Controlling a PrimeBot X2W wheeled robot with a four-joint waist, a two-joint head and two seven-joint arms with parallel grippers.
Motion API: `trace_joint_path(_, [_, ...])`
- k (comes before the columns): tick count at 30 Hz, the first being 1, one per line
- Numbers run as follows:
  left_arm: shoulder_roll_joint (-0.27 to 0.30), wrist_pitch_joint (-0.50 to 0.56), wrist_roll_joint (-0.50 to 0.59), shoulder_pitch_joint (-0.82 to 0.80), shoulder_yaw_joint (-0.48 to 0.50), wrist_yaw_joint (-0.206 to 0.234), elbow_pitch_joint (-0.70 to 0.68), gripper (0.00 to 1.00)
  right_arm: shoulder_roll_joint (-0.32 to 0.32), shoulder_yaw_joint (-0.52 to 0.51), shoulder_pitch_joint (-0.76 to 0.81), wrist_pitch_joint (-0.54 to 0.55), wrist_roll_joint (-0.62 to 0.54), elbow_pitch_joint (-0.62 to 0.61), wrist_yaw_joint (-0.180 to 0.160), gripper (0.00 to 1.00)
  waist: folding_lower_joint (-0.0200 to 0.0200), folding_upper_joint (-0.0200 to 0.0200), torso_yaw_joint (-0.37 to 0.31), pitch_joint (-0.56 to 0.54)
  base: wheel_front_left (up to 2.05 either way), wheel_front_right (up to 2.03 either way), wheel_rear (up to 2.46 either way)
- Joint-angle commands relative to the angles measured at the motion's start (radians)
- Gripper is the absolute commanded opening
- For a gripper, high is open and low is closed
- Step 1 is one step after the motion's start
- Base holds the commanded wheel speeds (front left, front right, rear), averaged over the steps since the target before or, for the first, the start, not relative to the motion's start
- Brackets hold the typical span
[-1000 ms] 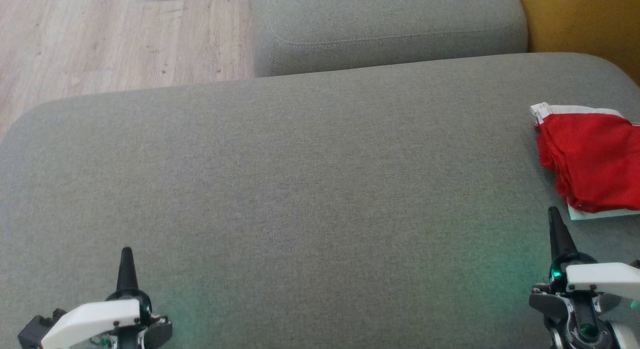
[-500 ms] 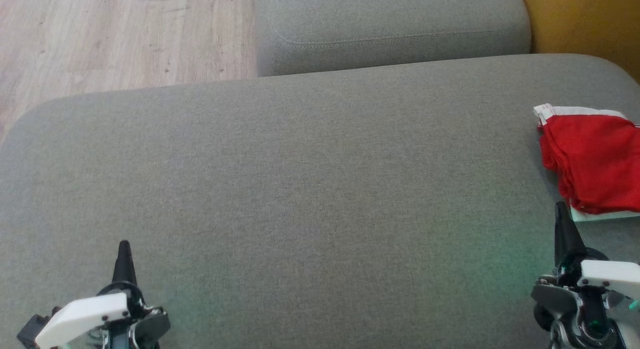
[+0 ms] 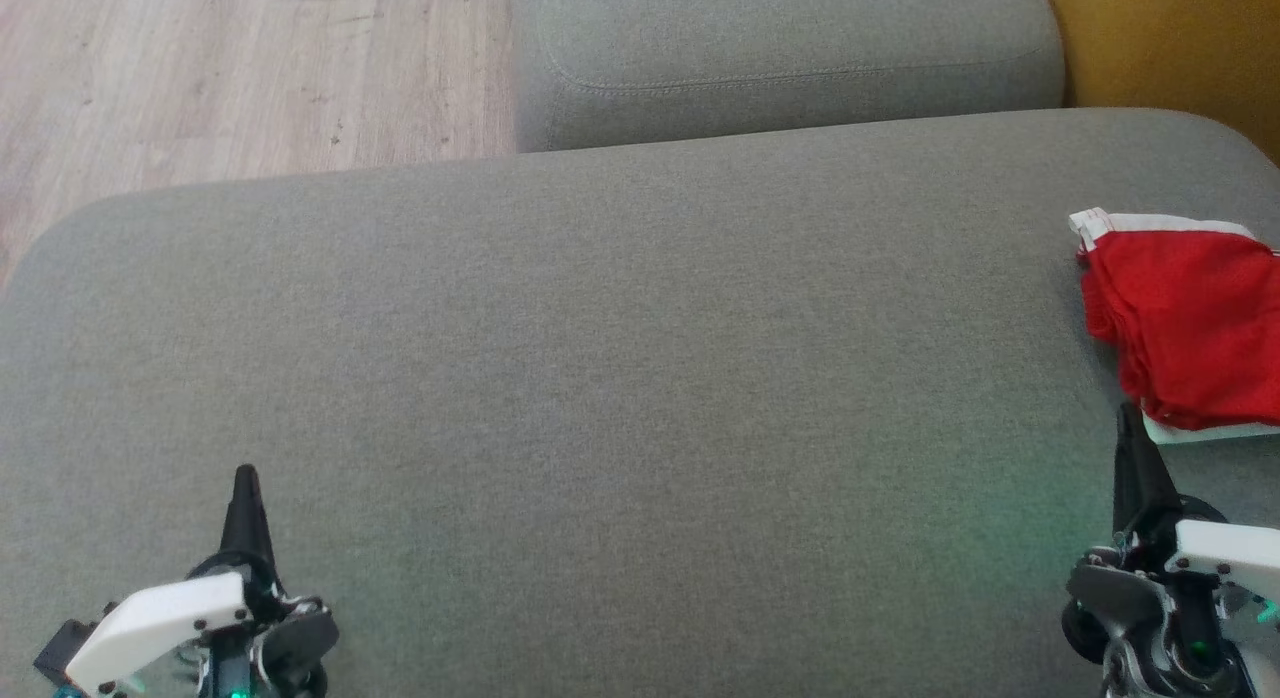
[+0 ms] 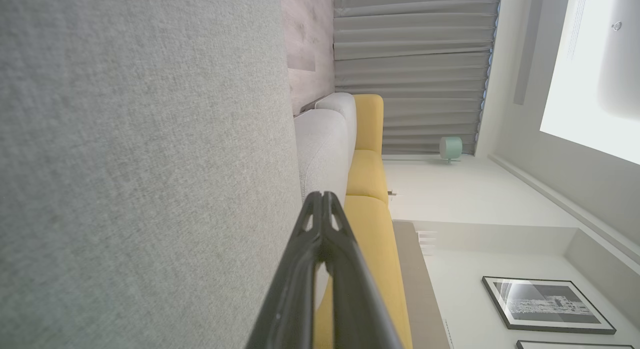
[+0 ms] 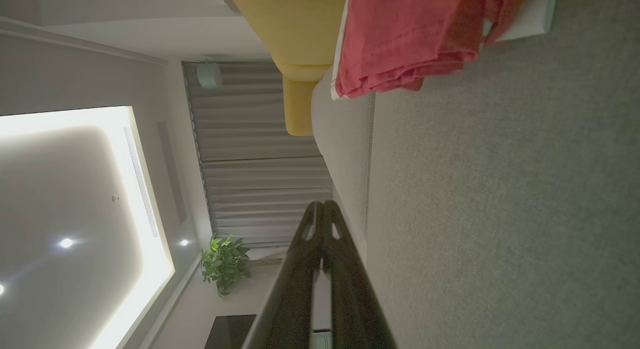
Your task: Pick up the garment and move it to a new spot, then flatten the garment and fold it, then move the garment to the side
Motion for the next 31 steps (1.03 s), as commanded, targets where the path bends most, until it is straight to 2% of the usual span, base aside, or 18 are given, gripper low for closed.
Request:
trace_joint_path(1, [0.004,0.003,-0.005,-0.048,0.038,-0.007,-0.036,0.0,-0.004,0.02,-0.055,0.006,0.007,-0.039,0.008,0.0,0.0,0.0,0.0,0.0,0.0,0.0,0.0])
trace_joint_path(31, [0.004,0.003,-0.005,-0.048,0.038,-0.007,-0.036,0.0,-0.004,0.02,-0.055,0.006,0.007,-0.039,0.008,0.0,0.0,0.0,0.0,0.0,0.0,0.0,0.0])
